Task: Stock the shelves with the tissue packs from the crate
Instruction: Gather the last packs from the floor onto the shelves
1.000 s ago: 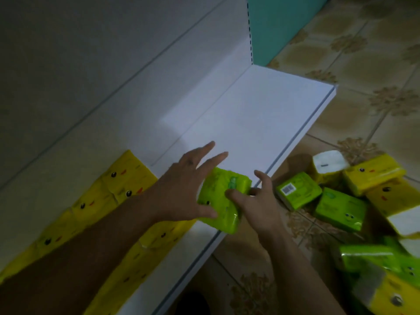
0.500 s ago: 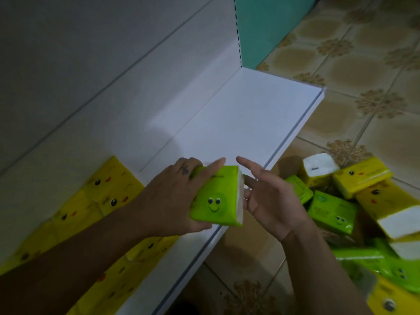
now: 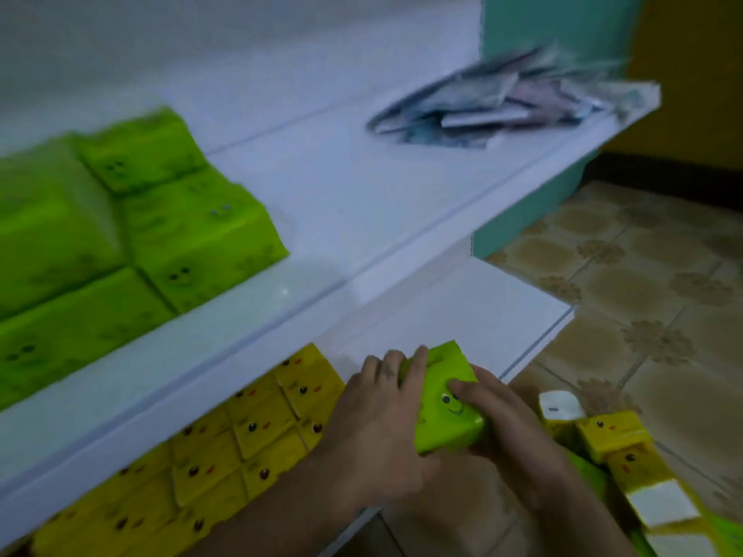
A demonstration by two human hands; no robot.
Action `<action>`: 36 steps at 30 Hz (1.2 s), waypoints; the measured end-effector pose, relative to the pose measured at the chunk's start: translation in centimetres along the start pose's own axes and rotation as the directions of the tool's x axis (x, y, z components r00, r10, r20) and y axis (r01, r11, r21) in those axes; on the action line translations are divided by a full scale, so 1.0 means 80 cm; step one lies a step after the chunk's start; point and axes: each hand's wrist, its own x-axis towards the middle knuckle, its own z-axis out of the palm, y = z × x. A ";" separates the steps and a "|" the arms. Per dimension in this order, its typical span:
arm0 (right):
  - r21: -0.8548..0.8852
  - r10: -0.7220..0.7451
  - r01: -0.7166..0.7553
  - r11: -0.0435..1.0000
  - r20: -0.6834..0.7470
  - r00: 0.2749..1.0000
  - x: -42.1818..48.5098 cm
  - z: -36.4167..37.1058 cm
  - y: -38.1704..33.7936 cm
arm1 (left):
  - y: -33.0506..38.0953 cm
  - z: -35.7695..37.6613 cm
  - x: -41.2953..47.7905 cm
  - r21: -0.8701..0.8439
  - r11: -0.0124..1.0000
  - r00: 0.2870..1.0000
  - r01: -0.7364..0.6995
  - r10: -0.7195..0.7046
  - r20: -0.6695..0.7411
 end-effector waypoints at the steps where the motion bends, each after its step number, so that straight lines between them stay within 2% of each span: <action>1: -0.004 -0.023 0.023 1.000 -0.015 1.000 -0.022 0.007 -0.012 | 0.010 -0.021 -0.014 0.001 1.000 1.000 -0.013 0.013 0.003; 6: -0.026 -0.189 0.187 0.982 -0.138 0.972 -0.101 0.057 -0.065 | 0.029 -0.129 -0.071 -0.040 0.998 0.993 -0.053 0.048 -0.109; 11: -0.084 -0.432 0.426 0.901 -0.079 0.899 -0.149 0.145 -0.130 | -0.007 -0.232 -0.100 0.027 0.997 0.941 -0.066 0.071 -0.332; 13: -0.130 -0.500 0.490 0.862 -0.060 0.864 -0.158 0.176 -0.151 | -0.033 -0.278 -0.095 0.015 0.999 0.926 -0.029 0.033 -0.376; 15: -0.168 -0.519 0.503 0.847 -0.063 0.853 -0.161 0.199 -0.166 | -0.065 -0.324 -0.078 -0.066 0.997 0.919 0.037 -0.059 -0.389; 18: -0.220 -0.544 0.518 0.826 -0.074 0.836 -0.156 0.216 -0.176 | -0.116 -0.378 -0.037 -0.152 0.976 0.917 0.154 -0.198 -0.347; 21: -0.315 -0.518 0.473 0.823 -0.077 0.852 -0.141 0.221 -0.172 | -0.165 -0.396 0.002 -0.058 0.946 0.902 0.319 -0.322 -0.287; 25: -0.412 -0.471 0.395 0.821 -0.097 0.877 -0.119 0.213 -0.173 | -0.223 -0.369 0.041 -0.014 0.918 0.906 0.397 -0.394 -0.152; 29: -0.476 -0.450 0.339 0.811 -0.138 0.882 -0.104 0.200 -0.177 | -0.262 -0.310 0.053 0.239 0.855 0.871 0.461 -0.487 0.063; 31: -0.491 -0.444 0.325 0.808 -0.145 0.884 -0.101 0.196 -0.174 | -0.266 -0.297 0.053 0.272 0.820 0.837 0.504 -0.541 0.082; 36: -0.546 -0.388 0.278 0.790 -0.095 0.917 -0.113 0.200 -0.157 | -0.244 -0.320 0.053 0.429 0.759 0.841 0.490 -0.540 -0.004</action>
